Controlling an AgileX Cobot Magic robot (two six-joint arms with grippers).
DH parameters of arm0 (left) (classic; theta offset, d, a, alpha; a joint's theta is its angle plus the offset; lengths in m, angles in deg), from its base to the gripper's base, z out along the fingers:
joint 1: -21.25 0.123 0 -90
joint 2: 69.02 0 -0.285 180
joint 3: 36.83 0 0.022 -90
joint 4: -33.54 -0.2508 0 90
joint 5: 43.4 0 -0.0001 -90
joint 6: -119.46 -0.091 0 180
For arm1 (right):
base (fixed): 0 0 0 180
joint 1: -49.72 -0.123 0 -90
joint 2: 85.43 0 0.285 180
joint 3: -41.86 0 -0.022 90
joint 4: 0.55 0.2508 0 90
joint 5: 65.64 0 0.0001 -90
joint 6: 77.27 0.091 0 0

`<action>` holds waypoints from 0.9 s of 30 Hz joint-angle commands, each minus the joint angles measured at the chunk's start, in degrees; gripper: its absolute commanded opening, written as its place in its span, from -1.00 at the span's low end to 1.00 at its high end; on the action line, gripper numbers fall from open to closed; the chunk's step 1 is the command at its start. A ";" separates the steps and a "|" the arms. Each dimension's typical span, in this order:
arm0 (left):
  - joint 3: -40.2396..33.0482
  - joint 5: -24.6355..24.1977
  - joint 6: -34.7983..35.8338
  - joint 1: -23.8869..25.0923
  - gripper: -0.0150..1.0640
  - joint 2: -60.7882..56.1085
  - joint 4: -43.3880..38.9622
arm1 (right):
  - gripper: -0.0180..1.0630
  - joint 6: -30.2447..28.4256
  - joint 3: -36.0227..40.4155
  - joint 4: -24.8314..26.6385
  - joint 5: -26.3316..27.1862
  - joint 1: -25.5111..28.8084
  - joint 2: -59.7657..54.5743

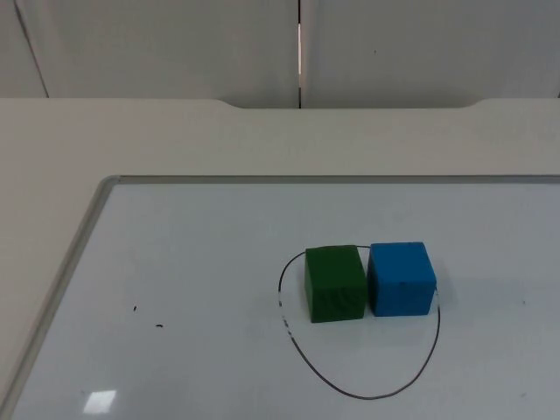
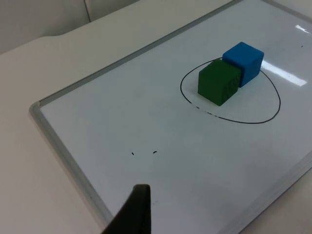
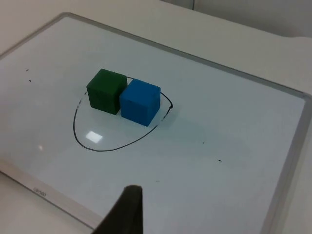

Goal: Push the two cubes into the marked area.

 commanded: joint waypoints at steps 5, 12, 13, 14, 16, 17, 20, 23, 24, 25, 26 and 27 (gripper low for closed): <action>-0.22 0.30 0.41 0.16 0.97 -0.14 0.32 | 0.98 -0.48 0.50 0.07 0.69 -0.12 0.20; -0.22 0.30 0.41 0.16 0.97 -0.14 0.32 | 0.98 -0.48 0.50 0.07 0.84 -0.12 0.20; -0.22 0.30 0.41 0.16 0.97 -0.14 0.32 | 0.98 -0.48 0.50 0.07 0.84 -0.12 0.20; -0.22 0.30 0.41 0.16 0.97 -0.14 0.32 | 0.98 -0.48 0.50 0.07 0.84 -0.12 0.20; -0.22 0.30 0.41 0.16 0.97 -0.14 0.32 | 0.98 -0.48 0.50 0.07 0.84 -0.12 0.20; -0.22 0.30 0.41 0.16 0.97 -0.14 0.32 | 0.98 -0.48 0.50 0.07 0.84 -0.12 0.20; -0.22 0.30 0.41 0.16 0.97 -0.14 0.32 | 0.98 -0.48 0.50 0.07 0.84 -0.12 0.20; -0.22 0.30 0.41 0.16 0.97 -0.14 0.32 | 0.98 -0.48 0.50 0.07 0.84 -0.12 0.20; -0.22 0.30 0.41 0.16 0.97 -0.14 0.32 | 0.98 -0.48 0.50 0.07 0.84 -0.12 0.20; -0.22 0.30 0.41 0.16 0.97 -0.14 0.32 | 0.98 -0.48 0.50 0.07 0.84 -0.12 0.20; -0.22 0.30 0.41 0.67 0.97 -0.14 0.32 | 0.98 -0.48 0.50 0.07 0.84 -0.12 0.20; -0.22 0.30 0.41 1.46 0.97 -0.14 0.32 | 0.98 -0.48 0.50 0.07 0.84 -0.12 0.20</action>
